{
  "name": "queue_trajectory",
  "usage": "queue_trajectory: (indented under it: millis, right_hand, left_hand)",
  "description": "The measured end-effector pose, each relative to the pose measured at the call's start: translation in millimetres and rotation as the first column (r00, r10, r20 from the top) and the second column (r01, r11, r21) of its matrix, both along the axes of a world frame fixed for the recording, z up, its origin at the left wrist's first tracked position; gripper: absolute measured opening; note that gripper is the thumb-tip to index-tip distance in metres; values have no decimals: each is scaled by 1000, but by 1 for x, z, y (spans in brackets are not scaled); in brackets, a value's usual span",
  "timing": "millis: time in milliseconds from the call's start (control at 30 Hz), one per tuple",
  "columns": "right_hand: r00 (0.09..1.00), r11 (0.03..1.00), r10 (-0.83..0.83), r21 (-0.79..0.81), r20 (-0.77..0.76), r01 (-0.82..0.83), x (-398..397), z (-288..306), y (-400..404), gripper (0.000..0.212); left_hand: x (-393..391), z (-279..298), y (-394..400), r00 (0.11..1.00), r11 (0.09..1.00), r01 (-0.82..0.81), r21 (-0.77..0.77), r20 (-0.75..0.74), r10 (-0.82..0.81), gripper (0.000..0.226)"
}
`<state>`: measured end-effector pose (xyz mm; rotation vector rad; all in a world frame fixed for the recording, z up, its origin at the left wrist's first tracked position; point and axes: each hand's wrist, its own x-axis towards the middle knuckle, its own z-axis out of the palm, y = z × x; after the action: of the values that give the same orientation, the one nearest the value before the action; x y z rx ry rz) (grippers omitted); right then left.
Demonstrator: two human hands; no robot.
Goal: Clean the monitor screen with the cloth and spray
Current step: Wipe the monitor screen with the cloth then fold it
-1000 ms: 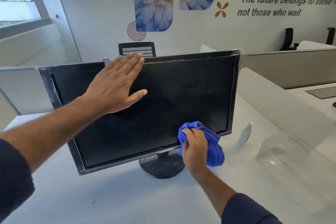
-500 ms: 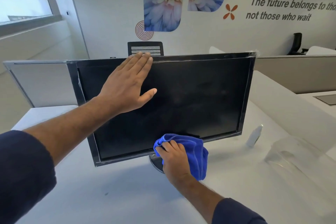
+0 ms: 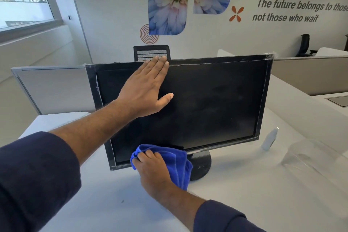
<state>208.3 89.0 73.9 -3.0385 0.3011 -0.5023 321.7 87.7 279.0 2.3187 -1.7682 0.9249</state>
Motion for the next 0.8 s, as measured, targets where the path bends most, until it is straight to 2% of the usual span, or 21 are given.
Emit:
queue_trajectory:
  millis: [200,333,400,500,600,700,800]
  right_hand:
    - [999,999,47,20,-4,-47,27,7,35,24]
    - [997,987,72,144,16,-73,27,6,31,39]
    - [996,972,67,220,67,-80,20,8,23,47]
    - [973,927,-13,368,230,-75,10,19,12,43]
    - [916,837,-149,541,373,-84,-1,31,0,42]
    - [834,678,-300,719,462,-154,-14,46,-10,37]
    - [786,574,-394,796,477,-195,-29,60,-17,30]
  left_hand:
    - [-3,4,0,999,1000,21,-5,-30,-21,89]
    - [-2,6,2,997,999,39,1,-60,-39,88]
    - [0,8,5,994,998,62,5,-91,-61,87]
    - [2,7,15,988,995,95,-13,-118,-96,84]
    - [-1,-6,36,975,988,124,-95,-173,-139,77]
    - [-8,-29,61,935,965,136,-225,-293,-200,65]
    - [-14,-62,86,869,939,82,-335,-436,-232,65]
